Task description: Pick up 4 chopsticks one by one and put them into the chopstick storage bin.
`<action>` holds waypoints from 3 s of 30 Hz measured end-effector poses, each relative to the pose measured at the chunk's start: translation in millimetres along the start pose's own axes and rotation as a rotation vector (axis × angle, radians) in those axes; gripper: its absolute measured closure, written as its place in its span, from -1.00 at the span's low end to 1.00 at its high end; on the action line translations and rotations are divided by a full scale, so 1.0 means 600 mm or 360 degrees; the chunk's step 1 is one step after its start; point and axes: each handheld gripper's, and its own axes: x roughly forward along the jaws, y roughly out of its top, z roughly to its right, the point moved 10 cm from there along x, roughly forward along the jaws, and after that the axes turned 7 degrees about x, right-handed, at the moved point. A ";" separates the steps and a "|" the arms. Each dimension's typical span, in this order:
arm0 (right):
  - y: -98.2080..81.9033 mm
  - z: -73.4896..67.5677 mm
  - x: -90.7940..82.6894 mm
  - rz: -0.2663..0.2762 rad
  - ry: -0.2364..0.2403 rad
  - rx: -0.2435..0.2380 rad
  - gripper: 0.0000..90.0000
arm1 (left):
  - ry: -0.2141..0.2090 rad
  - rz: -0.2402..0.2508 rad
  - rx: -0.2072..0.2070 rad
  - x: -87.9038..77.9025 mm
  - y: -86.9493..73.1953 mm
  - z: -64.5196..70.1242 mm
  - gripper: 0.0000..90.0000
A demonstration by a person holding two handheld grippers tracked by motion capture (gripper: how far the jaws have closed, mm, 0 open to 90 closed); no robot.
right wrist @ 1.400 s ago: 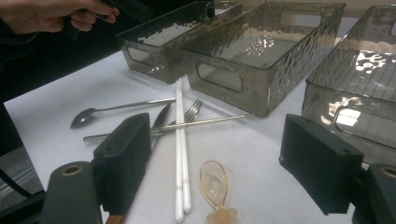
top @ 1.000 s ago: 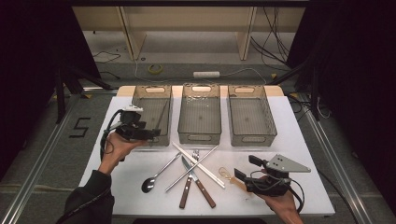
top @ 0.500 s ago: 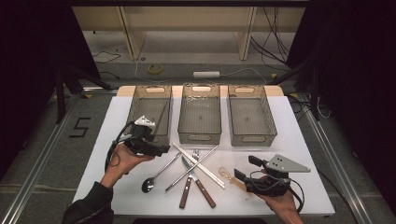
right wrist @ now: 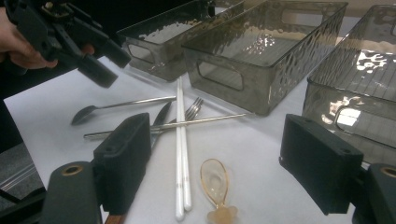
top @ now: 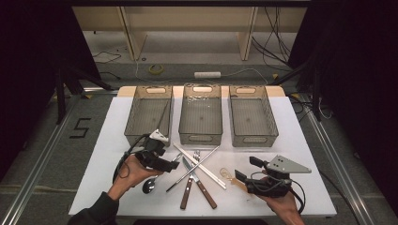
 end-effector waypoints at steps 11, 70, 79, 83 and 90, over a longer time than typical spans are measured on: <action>-0.001 -0.001 0.001 -0.0004 0.0003 -0.0002 -0.43 | -0.0044 -0.0146 0.0087 0.034 -0.026 0.035 -0.23; -0.003 -0.001 0.004 -0.0019 0.0011 0.0001 -0.42 | -0.0063 -0.0284 0.0333 0.072 -0.040 0.069 0.87; -0.003 -0.002 0.005 -0.0018 0.0015 0.0002 -0.42 | -0.0087 -0.0173 0.0338 0.043 -0.020 0.072 0.87; -0.003 -0.002 0.005 -0.0019 0.0015 0.0002 -0.42 | -0.0095 -0.0117 0.0326 0.030 -0.010 0.074 0.87; -0.003 -0.002 0.005 -0.0020 0.0017 0.0003 -0.42 | -0.0080 -0.0040 0.0310 0.007 0.005 0.066 0.87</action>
